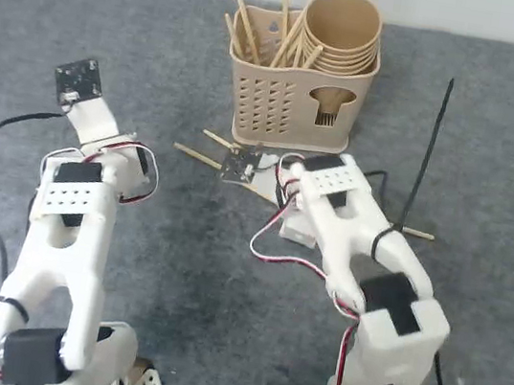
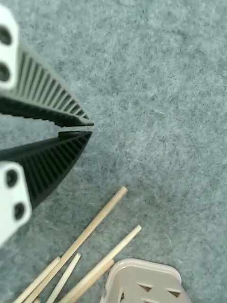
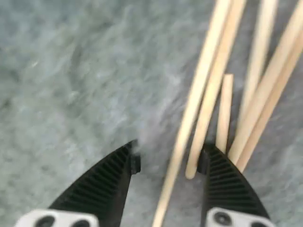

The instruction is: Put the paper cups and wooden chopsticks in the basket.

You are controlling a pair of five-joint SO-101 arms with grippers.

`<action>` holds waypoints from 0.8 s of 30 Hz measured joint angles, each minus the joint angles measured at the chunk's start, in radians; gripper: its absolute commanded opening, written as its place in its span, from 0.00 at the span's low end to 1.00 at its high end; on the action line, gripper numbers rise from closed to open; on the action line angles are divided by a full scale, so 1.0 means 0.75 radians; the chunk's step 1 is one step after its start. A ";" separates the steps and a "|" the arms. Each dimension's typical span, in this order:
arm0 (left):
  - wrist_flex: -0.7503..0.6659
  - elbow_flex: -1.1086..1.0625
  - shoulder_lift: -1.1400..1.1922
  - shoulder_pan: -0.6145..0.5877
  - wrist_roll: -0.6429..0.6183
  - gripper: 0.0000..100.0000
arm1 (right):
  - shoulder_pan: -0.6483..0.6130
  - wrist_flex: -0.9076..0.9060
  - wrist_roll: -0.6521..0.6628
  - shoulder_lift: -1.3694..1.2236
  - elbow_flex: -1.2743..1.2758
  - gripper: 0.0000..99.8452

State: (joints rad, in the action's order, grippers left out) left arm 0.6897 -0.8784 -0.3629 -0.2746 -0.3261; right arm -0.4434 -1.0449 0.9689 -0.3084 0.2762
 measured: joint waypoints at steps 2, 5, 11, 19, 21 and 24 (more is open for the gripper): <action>0.000 0.000 0.000 0.000 0.000 0.01 | 0.000 0.000 0.000 -0.025 -0.031 0.17; 0.000 0.000 0.000 0.000 0.000 0.01 | 0.006 0.000 0.000 -0.025 -0.041 0.04; -0.043 -0.016 0.000 0.000 0.000 0.01 | 0.006 0.010 0.000 -0.027 -0.059 0.01; -0.057 -0.025 0.000 0.000 0.000 0.01 | -0.035 -0.131 -0.014 0.041 -0.068 0.01; -0.057 -0.025 0.000 0.000 0.000 0.01 | -0.063 -0.192 -0.014 0.113 -0.070 0.01; -0.057 -0.025 0.000 0.000 0.000 0.01 | -0.108 -0.288 -0.016 0.245 -0.068 0.01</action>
State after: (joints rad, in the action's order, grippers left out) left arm 0.6467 -0.8968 -0.3629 -0.2746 -0.3261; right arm -0.5247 -1.2612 0.9567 -0.1243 0.2256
